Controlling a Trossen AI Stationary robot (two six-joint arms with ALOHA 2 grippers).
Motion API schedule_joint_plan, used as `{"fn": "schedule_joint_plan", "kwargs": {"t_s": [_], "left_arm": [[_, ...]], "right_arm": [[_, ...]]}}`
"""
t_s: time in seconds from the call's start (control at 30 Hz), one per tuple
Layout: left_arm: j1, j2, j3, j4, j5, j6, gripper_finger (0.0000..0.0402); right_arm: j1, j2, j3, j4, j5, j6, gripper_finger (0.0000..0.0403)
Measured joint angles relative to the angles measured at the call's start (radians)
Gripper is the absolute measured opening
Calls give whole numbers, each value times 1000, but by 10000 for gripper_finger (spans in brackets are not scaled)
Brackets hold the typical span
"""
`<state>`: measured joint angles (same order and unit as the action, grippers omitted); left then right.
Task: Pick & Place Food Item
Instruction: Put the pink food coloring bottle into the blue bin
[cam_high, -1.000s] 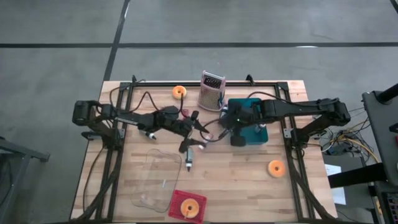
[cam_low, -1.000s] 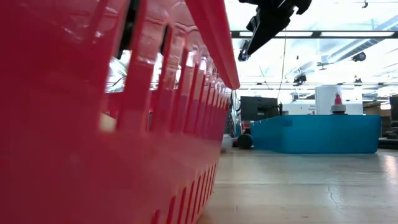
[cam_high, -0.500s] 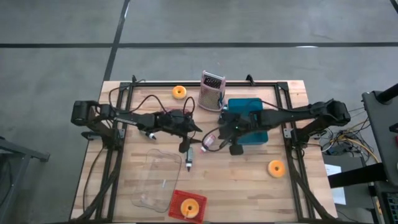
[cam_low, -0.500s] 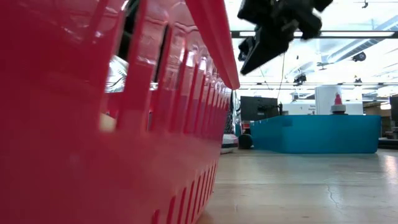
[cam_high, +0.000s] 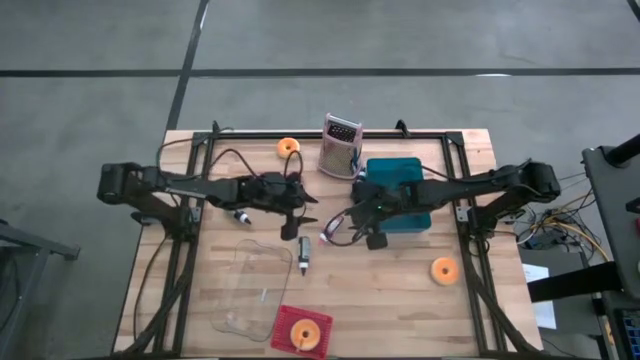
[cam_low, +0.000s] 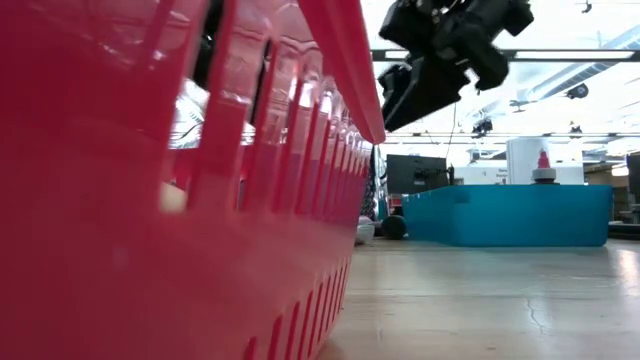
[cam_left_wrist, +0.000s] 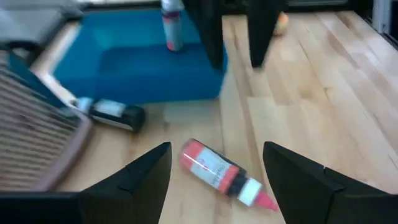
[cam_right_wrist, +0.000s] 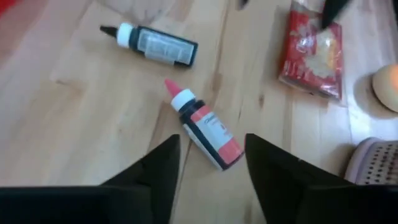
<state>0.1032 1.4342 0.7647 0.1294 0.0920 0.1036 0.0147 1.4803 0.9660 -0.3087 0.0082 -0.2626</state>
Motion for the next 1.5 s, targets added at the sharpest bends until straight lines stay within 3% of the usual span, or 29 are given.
{"fn": "schedule_joint_plan", "kwargs": {"t_s": [0.17,0.33,0.53,0.7,1.03,1.37,1.5], "left_arm": [[0,-123,-45,-30,-71,8,257],[-1,-256,-155,31,-112,-8,257],[0,-399,-290,149,-140,-41,257],[0,-483,-340,145,-146,-60,257],[0,-499,-341,148,-162,-63,257],[0,-500,-341,147,-163,-63,257],[0,-499,-341,147,-163,-63,257]], "right_arm": [[0,157,100,-87,18,-57,232],[-3,320,234,-202,21,-127,244],[-13,392,339,-245,20,-222,245],[-14,408,391,-286,5,-267,243],[-16,512,412,-305,-29,-283,242],[-25,531,412,-284,-32,-296,242],[-24,533,409,-284,-33,-290,221]]}}
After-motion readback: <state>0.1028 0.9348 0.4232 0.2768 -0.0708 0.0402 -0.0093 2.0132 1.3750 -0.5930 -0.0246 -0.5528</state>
